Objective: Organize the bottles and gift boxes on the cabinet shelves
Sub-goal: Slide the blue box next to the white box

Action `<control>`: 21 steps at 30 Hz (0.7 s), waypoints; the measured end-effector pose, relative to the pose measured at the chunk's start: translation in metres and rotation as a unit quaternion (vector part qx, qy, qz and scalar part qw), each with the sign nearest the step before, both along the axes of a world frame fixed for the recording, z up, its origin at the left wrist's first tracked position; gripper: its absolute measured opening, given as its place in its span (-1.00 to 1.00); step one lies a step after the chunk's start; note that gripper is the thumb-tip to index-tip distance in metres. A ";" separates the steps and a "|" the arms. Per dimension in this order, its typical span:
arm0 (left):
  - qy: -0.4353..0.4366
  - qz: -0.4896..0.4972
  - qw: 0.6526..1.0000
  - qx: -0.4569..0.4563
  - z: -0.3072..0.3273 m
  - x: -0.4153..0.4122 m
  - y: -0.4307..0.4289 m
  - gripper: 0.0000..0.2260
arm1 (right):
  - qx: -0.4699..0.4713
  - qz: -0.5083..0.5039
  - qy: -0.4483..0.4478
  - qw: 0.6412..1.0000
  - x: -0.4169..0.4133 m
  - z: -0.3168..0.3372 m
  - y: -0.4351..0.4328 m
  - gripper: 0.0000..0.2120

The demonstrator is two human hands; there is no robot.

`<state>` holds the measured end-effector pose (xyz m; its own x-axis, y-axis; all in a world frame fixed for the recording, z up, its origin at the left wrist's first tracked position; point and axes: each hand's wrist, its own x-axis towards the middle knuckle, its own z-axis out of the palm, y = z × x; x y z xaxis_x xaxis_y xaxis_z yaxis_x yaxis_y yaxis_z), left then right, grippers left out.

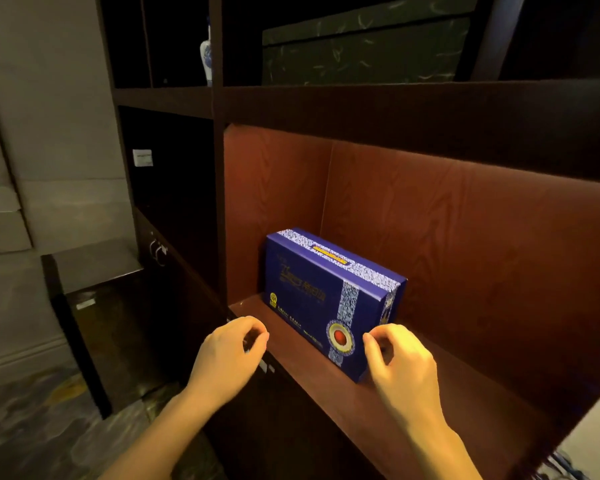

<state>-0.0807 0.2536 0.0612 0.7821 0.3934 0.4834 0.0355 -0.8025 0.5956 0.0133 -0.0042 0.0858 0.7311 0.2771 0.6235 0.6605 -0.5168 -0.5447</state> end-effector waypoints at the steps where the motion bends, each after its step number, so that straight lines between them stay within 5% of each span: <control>1: -0.006 0.000 1.000 -0.017 0.004 0.015 0.008 -0.94 | 0.009 -0.012 -0.005 1.000 0.013 0.002 0.006 -0.83; 10: -0.067 0.007 0.991 -0.114 0.019 0.134 0.068 -0.88 | 0.103 -0.087 -0.014 0.991 0.097 0.018 0.045 -0.90; 21: -0.049 -0.059 0.983 -0.169 0.015 0.253 0.137 -0.49 | 0.151 -0.222 0.080 0.960 0.149 0.001 0.078 -0.51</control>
